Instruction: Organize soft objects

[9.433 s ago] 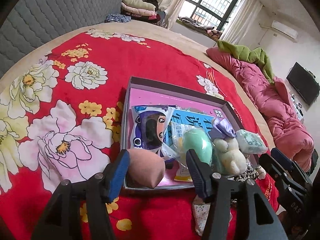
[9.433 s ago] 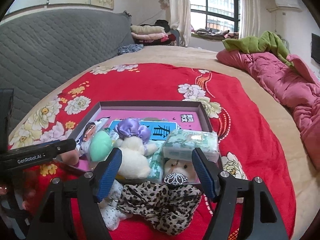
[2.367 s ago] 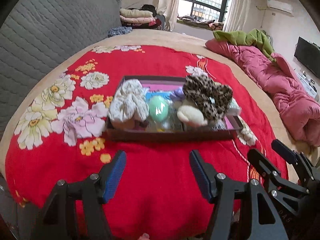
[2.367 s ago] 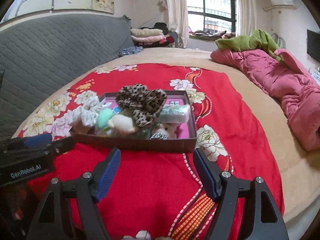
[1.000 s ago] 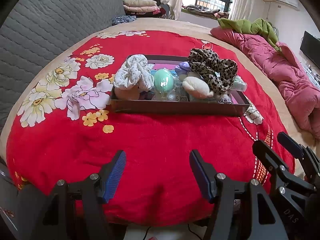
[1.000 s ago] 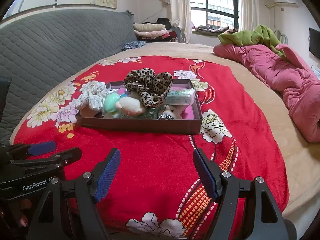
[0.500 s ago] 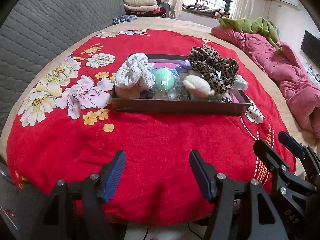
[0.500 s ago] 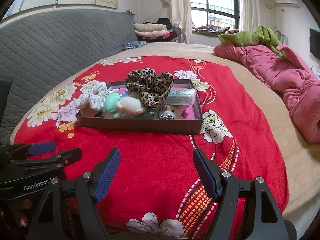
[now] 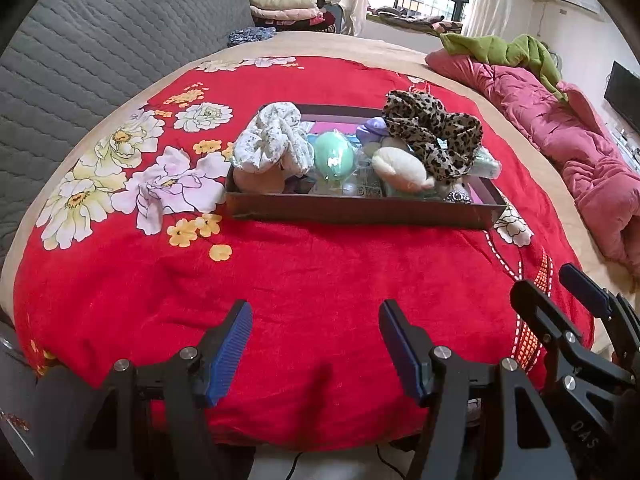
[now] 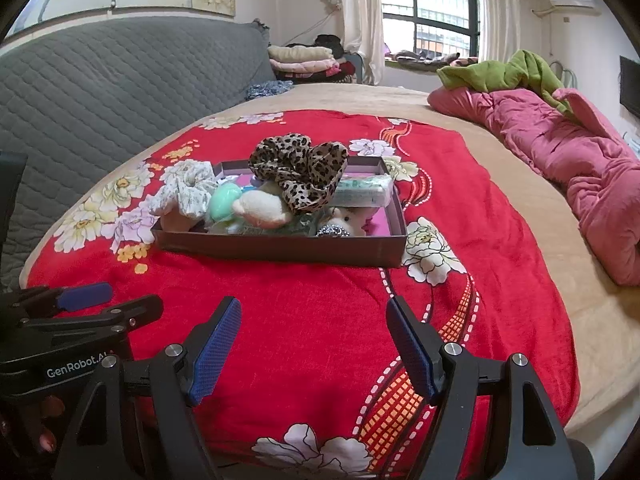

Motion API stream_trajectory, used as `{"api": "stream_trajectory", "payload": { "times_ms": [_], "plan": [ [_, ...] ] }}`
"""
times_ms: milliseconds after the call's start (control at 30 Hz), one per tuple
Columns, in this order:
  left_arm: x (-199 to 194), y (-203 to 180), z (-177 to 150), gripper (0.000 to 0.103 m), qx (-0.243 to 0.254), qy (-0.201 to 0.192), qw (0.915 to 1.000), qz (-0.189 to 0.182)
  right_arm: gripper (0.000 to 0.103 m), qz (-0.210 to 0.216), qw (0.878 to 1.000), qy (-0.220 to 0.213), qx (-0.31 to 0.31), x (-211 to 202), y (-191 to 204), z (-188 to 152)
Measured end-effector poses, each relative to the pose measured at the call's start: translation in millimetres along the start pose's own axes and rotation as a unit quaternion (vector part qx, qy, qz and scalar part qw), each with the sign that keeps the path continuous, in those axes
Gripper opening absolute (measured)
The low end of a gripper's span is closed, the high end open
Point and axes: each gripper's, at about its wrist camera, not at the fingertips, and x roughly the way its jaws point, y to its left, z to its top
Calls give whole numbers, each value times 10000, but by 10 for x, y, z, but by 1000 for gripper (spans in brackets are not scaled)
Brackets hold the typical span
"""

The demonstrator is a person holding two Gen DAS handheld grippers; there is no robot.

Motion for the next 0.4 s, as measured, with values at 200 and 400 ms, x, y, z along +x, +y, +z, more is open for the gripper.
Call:
{"api": "stream_trajectory", "payload": {
  "times_ms": [200,400],
  "plan": [
    [41,3,-15,65,-6,53,10000,33,76,20,10000,32,1,20,-8,-4],
    [78,10,-41,65,12,90,10000,23,76,8,10000,43,51,44,-25,0]
  ]
}}
